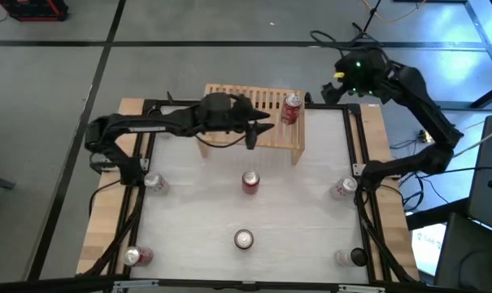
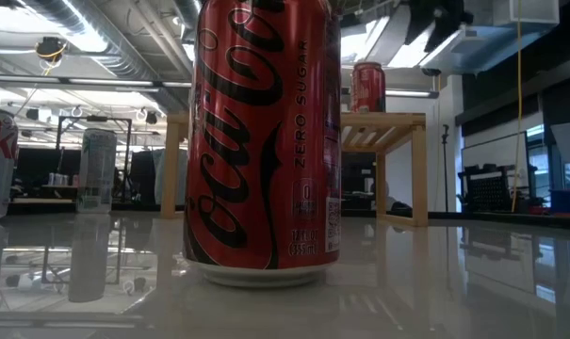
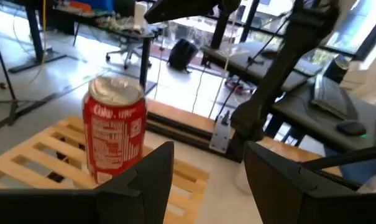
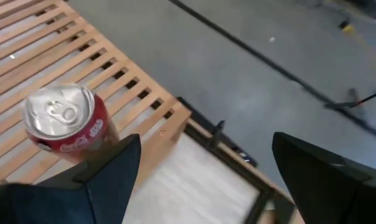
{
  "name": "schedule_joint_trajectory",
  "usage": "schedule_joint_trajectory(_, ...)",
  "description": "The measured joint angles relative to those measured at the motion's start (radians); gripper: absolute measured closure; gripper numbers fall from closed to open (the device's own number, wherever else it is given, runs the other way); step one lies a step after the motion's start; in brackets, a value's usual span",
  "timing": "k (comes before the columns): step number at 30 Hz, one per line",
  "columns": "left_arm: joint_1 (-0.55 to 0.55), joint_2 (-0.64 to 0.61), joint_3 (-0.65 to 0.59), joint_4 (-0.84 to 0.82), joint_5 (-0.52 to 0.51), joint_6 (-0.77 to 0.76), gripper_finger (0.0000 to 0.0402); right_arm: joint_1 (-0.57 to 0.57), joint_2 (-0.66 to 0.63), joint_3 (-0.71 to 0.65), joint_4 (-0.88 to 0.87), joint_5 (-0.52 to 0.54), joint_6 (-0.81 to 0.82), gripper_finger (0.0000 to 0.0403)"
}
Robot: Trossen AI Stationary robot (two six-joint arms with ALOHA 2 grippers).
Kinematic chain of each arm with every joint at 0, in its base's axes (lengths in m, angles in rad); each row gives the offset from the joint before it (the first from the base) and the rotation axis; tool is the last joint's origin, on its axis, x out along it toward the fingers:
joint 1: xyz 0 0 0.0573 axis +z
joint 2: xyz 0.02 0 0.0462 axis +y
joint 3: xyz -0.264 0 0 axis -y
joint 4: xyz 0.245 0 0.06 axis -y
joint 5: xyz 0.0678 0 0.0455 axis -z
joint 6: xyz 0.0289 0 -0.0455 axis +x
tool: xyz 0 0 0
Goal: Place canned beverage on shelf
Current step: Put the top red and white soda can on the shelf
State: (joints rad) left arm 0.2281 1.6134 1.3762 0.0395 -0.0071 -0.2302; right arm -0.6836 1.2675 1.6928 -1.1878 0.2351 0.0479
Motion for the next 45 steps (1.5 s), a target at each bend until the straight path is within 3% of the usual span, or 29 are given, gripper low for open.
schedule_joint_trajectory(3,0.011,0.039,0.007,-0.006,-0.001,0.0,0.0212,-0.046,-0.06,-0.165,0.11,-0.06,0.004,0.0049)
schedule_joint_trajectory(7,0.025,0.056,0.009,-0.004,-0.005,-0.019,0.0212,-0.082,-0.099,-0.347,0.252,-0.064,0.049,0.0049)
schedule_joint_trajectory(12,0.036,0.065,0.011,0.041,-0.006,-0.024,0.0212,-0.083,-0.103,-0.444,0.353,-0.072,0.079,0.0049)
schedule_joint_trajectory(22,0.05,0.166,0.01,0.169,0.044,-0.03,0.0212,-0.083,-0.098,-0.541,0.541,-0.098,0.049,0.0049)
schedule_joint_trajectory(28,0.062,0.226,0.01,0.249,0.062,-0.026,0.0212,-0.082,-0.08,-0.569,0.672,-0.173,0.044,0.0049)
schedule_joint_trajectory(37,0.08,0.245,0.009,0.269,0.019,-0.024,0.0212,-0.082,-0.026,-0.571,0.777,-0.273,0.023,0.0049)
schedule_joint_trajectory(45,0.109,0.245,0.009,0.265,-0.063,-0.029,0.0212,-0.082,-0.026,-0.571,0.754,-0.338,-0.003,0.0049)
